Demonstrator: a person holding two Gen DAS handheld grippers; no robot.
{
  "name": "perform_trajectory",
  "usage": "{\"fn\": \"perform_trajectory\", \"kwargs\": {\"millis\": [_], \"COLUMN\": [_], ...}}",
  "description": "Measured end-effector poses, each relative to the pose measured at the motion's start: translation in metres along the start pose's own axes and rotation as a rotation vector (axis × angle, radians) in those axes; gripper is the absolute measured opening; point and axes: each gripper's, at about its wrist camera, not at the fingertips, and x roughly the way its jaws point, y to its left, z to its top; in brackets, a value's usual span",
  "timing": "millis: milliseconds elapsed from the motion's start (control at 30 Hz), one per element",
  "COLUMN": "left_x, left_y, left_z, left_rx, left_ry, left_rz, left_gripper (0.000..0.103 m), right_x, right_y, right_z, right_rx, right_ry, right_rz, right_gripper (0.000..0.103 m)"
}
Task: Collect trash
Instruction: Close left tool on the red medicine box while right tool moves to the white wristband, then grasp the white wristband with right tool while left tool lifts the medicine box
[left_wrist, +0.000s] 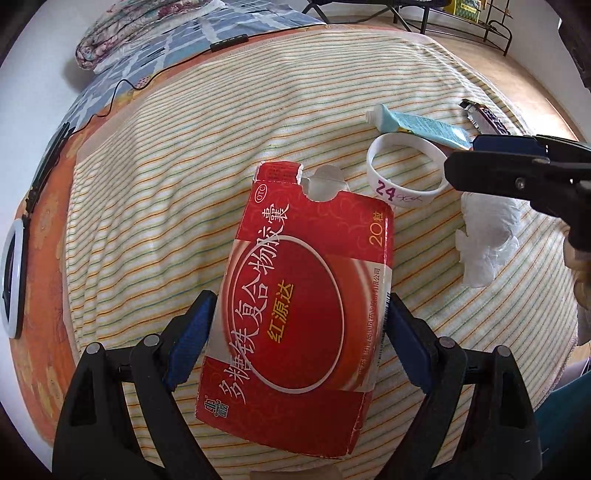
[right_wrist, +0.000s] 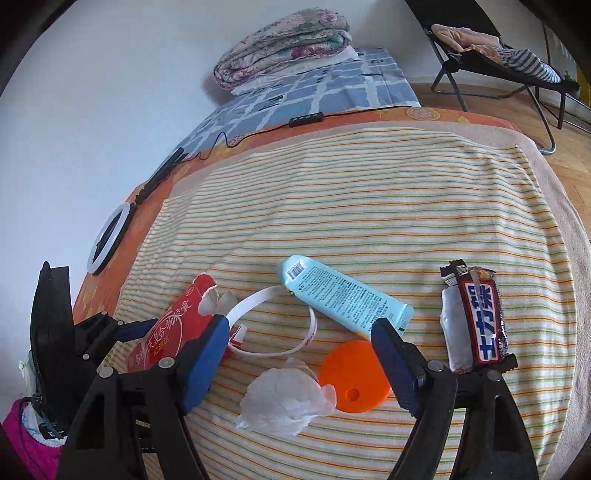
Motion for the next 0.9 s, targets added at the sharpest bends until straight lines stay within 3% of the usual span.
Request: {"fn": "perform_trajectory", "kwargs": {"millis": [100, 167, 267, 400, 500, 567, 767, 833, 900], "left_x": [-0.006, -0.008, -0.009, -0.010, -0.010, -0.010, -0.010, -0.011, -0.012], "left_y": [0.000, 0.000, -0.001, 0.000, 0.009, 0.015, 0.028, 0.029, 0.030], "left_z": [-0.007, -0.009, -0.013, -0.018, -0.022, -0.024, -0.030, -0.031, -0.032], "left_rx": [0.046, 0.098, 0.111, 0.116, 0.088, 0.067, 0.001, -0.008, -0.015], "left_ry": [-0.021, -0.033, -0.024, -0.017, -0.011, -0.009, -0.006, -0.008, -0.010], "left_rz": [0.092, 0.111, 0.108, 0.098, 0.080, 0.075, 0.043, 0.050, 0.051], "left_gripper": [0.091, 0.091, 0.091, 0.091, 0.091, 0.091, 0.091, 0.091, 0.091], "right_x": [0.007, 0.005, 0.003, 0.008, 0.021, 0.030, 0.057, 0.058, 0.056], "right_y": [0.013, 0.018, 0.021, 0.026, 0.035, 0.040, 0.052, 0.057, 0.060], "right_z": [-0.010, -0.017, -0.021, -0.015, -0.012, -0.010, -0.007, -0.008, -0.010], "right_rx": [-0.058, -0.099, -0.124, -0.112, -0.149, -0.173, -0.270, -0.300, -0.318], "right_ry": [0.016, 0.007, 0.004, 0.015, 0.046, 0.073, 0.139, 0.129, 0.123], "right_rz": [-0.031, -0.048, -0.060, -0.005, -0.032, -0.027, -0.092, -0.123, -0.123], "right_gripper": [0.075, 0.075, 0.070, 0.060, 0.054, 0.041, 0.037, 0.030, 0.006]}}
